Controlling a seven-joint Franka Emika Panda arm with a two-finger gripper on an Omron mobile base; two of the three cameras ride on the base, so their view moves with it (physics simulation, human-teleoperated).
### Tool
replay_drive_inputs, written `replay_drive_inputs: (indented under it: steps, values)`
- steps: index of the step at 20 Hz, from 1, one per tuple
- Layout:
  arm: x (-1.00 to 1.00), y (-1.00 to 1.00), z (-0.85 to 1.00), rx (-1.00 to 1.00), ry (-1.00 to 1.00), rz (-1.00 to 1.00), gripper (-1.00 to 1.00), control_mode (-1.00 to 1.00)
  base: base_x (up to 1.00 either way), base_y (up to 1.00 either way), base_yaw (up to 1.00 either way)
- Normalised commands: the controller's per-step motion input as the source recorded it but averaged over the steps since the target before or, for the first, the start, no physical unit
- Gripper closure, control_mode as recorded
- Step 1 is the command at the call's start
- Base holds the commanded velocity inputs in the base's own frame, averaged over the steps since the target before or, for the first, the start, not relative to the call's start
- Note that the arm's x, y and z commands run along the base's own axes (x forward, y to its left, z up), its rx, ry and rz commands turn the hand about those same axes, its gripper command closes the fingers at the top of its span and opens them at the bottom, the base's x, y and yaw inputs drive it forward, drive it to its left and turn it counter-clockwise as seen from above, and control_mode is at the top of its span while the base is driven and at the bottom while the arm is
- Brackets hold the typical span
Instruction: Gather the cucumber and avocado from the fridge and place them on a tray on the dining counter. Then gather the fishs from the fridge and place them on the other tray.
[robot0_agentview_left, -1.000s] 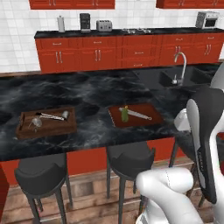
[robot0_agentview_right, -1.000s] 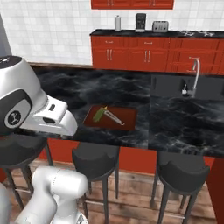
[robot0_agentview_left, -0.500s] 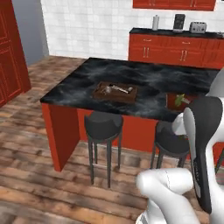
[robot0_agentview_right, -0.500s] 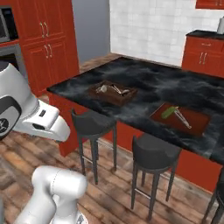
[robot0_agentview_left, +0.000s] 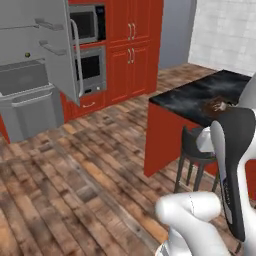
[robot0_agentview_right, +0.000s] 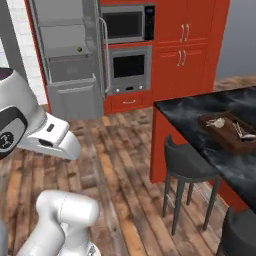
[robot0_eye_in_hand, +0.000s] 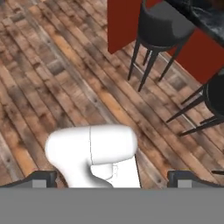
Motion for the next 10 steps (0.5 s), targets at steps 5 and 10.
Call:
replay_drive_inputs:
  steps: [5, 10]
  values:
    - [0.00, 0.00, 0.00, 0.00, 0.00, 0.00, -1.00, 1.00, 0.83, 0.21, 0.62]
    - [0.00, 0.00, 0.00, 0.00, 0.00, 0.00, -1.00, 1.00, 0.93, 0.16, 0.53]
